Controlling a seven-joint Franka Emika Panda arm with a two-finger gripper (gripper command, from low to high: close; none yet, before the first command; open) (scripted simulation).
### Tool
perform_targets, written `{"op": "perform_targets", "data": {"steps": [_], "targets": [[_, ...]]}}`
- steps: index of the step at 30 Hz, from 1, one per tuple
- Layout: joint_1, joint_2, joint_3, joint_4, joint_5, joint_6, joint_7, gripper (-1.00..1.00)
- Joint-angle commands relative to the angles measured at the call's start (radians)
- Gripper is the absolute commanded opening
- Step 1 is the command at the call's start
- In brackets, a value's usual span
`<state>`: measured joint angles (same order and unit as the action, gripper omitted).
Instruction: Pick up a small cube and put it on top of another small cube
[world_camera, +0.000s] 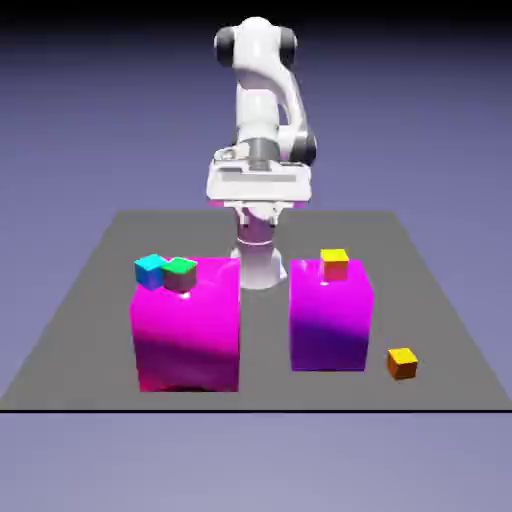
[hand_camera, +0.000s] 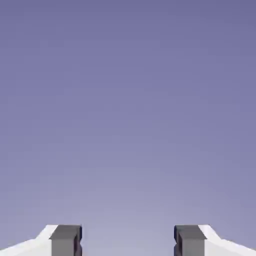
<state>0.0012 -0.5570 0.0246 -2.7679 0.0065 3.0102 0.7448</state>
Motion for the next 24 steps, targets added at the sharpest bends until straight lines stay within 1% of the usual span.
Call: {"op": "perform_targets", "data": {"steps": [1, 24], "targets": [[0.011, 0.036, 0.014, 0.028, -0.021, -0.029, -0.015, 0.0], [0.273, 0.87, 0.337, 0.656, -0.508, -0.704, -0.361, 0.0]]}}
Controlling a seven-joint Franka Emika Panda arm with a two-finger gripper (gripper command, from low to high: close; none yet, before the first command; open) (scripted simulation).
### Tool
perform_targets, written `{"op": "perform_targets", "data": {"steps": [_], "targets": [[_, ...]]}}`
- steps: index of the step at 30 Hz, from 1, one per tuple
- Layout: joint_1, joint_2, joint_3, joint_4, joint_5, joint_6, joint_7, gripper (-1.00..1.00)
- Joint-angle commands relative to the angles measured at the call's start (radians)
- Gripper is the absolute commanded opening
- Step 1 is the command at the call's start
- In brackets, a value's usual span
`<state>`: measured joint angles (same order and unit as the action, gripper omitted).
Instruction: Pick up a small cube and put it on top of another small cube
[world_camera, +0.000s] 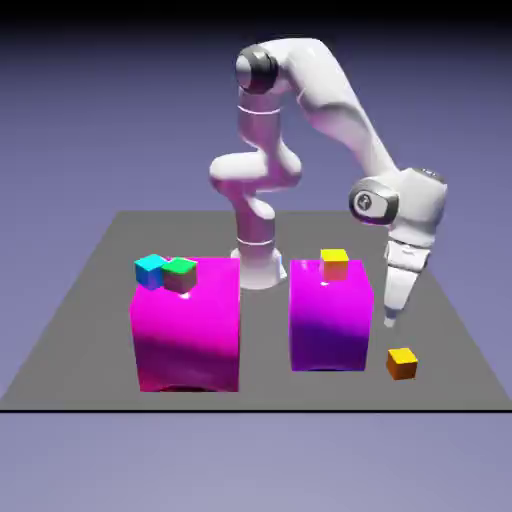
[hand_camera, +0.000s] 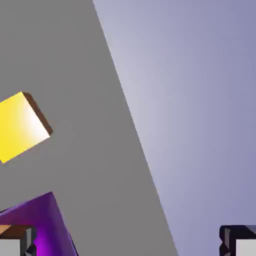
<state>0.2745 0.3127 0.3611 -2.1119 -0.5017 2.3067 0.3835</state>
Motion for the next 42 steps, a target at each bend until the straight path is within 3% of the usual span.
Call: {"op": "perform_targets", "data": {"steps": [1, 6, 13, 14, 22, 40, 42], "targets": [[0.013, 0.036, 0.012, 0.024, -0.023, -0.028, -0.016, 0.0], [0.077, 0.218, 0.072, 0.144, -0.136, -0.166, -0.096, 0.0], [0.115, 0.357, -0.009, 0.12, -0.257, -0.054, -0.056, 0.0], [0.115, 0.357, -0.009, 0.12, -0.257, -0.054, -0.056, -1.0], [0.074, 0.148, 0.092, 0.215, -0.101, -0.201, -0.023, -1.0], [-0.133, -0.503, -0.059, -0.057, 0.546, -0.721, 0.362, -1.0], [-0.132, -0.503, -0.058, -0.093, 0.547, -0.685, 0.362, -1.0]]}}
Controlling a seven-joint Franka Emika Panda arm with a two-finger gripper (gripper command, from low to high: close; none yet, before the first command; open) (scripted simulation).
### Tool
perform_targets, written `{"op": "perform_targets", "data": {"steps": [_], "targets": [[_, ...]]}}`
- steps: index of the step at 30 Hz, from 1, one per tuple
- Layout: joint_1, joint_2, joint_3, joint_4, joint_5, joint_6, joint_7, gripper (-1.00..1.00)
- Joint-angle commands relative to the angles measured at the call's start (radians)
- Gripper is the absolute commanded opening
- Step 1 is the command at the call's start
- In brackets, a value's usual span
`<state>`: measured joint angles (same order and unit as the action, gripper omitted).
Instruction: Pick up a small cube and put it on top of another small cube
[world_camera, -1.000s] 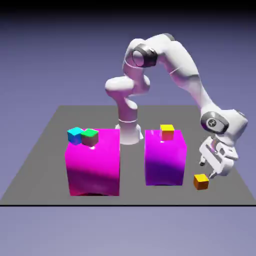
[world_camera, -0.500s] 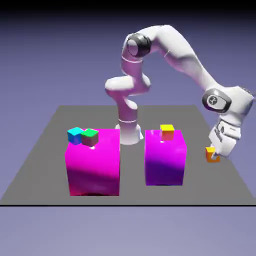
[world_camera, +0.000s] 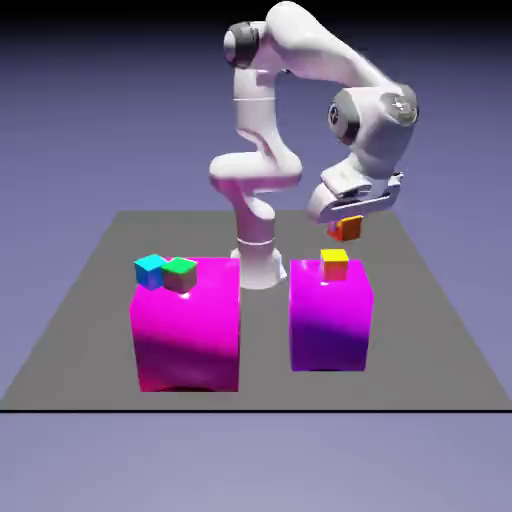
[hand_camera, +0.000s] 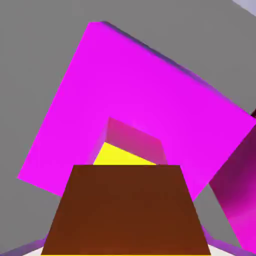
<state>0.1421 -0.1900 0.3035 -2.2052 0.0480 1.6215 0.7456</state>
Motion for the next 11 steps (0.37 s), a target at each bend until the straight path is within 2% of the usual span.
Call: {"op": "perform_targets", "data": {"steps": [1, 4, 5, 11], "targets": [[0.001, 0.0, 0.001, -0.036, -0.001, 0.037, 0.0, -1.0], [0.003, 0.001, 0.004, -0.138, 0.001, 0.139, -0.001, -1.0], [0.003, 0.001, 0.004, -0.138, 0.001, 0.139, -0.001, 1.0], [-0.001, 0.0, -0.001, 0.036, -0.003, -0.036, 0.0, 1.0]]}}
